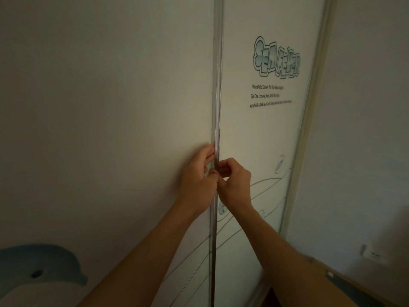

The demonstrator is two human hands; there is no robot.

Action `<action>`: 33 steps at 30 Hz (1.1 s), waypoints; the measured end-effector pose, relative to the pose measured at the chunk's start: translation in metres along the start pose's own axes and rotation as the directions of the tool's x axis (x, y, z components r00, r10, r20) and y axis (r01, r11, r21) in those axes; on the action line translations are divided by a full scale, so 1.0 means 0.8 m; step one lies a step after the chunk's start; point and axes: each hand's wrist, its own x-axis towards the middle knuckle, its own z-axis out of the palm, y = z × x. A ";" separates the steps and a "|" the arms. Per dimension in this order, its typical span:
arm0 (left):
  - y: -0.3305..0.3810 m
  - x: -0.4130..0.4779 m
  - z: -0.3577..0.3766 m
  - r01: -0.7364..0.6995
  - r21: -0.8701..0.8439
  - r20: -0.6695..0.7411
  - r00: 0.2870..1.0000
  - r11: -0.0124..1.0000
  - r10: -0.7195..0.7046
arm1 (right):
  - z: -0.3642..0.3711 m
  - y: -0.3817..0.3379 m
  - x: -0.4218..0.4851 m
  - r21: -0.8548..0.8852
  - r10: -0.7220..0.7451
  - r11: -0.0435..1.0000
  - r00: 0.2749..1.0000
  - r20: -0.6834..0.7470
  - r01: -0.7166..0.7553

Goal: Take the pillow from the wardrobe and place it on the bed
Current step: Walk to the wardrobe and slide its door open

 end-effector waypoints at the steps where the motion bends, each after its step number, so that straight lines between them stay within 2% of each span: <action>1: -0.003 0.008 0.010 -0.001 0.004 -0.005 1.000 1.000 0.001 | -0.002 0.008 0.007 0.003 0.003 1.000 1.000 -0.004 -0.003; 10: -0.016 0.082 0.101 -0.002 -0.071 -0.071 0.998 0.997 -0.003 | -0.034 0.095 0.071 0.041 0.010 0.999 0.999 -0.033 -0.008; 17: -0.026 0.140 0.185 0.035 -0.049 -0.162 0.986 0.998 -0.043 | -0.060 0.169 0.133 0.049 0.017 0.999 1.000 -0.009 -0.016; 24: -0.035 0.186 0.244 0.088 -0.039 -0.152 0.984 0.995 -0.093 | -0.090 0.222 0.181 0.032 0.044 0.998 0.999 0.019 -0.045; 33: -0.058 0.241 0.294 0.063 -0.121 -0.128 0.989 0.991 -0.079 | -0.109 0.267 0.222 0.032 0.132 0.991 0.991 0.004 -0.132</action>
